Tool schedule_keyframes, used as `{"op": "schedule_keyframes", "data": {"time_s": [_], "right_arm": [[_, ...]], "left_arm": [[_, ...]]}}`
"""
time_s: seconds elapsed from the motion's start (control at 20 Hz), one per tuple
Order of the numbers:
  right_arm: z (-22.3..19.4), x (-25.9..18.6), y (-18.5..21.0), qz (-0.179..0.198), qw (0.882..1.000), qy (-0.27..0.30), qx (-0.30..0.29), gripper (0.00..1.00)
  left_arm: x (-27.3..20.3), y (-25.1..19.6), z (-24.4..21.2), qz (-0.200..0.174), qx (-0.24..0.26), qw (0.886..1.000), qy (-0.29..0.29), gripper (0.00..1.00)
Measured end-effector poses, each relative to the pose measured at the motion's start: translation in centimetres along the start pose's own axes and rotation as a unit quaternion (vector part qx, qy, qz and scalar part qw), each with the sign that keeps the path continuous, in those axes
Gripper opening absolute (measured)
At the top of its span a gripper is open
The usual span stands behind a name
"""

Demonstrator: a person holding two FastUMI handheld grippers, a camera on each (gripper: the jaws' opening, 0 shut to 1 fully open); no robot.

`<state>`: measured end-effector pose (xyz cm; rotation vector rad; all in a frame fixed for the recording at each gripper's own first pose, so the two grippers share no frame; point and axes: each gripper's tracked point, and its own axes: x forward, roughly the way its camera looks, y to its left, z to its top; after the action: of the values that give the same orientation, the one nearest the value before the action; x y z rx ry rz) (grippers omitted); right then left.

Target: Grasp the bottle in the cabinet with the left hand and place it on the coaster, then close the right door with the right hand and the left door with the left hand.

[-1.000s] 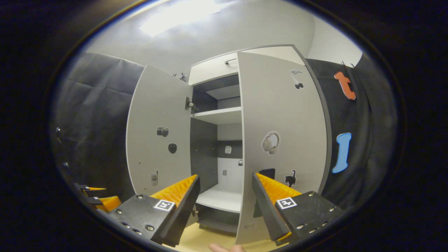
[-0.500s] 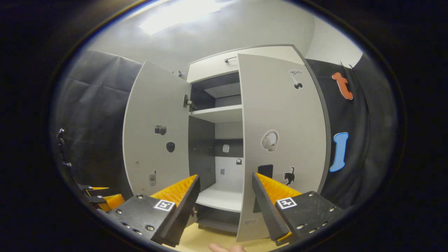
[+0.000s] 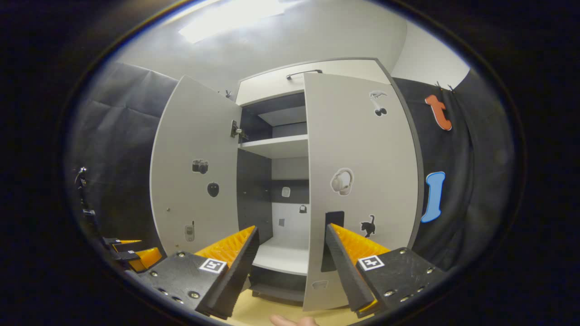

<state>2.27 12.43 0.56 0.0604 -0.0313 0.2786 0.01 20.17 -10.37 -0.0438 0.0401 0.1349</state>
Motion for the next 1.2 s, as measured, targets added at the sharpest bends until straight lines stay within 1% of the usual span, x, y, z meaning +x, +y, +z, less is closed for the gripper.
{"op": "schedule_keyframes", "data": {"time_s": [0.35, 0.55, 0.65, 0.9, 1.2], "right_arm": [[-0.4, 0.4, -0.3, -0.011, 1.0, 0.002, -0.006, 0.9], [-0.5, 0.6, -0.6, -0.017, 1.0, 0.002, -0.009, 0.9], [-0.6, 0.7, -0.7, -0.018, 1.0, 0.003, -0.009, 0.9], [-1.0, 0.8, -0.8, -0.018, 1.0, 0.005, -0.009, 0.9], [-1.3, 0.5, -1.1, -0.02, 1.0, 0.008, -0.011, 0.9]], "left_arm": [[1.6, 0.5, -0.5, -0.004, 0.007, 1.0, 0.005, 0.94], [1.6, 0.5, -0.7, -0.005, 0.015, 1.0, 0.006, 0.94], [1.6, 0.4, -0.8, -0.016, 0.018, 1.0, 0.005, 0.94], [1.4, 0.0, -1.2, -0.057, 0.027, 0.998, 0.015, 0.93], [2.0, -1.6, -1.3, -0.078, 0.025, 0.997, 0.017, 0.93]]}}
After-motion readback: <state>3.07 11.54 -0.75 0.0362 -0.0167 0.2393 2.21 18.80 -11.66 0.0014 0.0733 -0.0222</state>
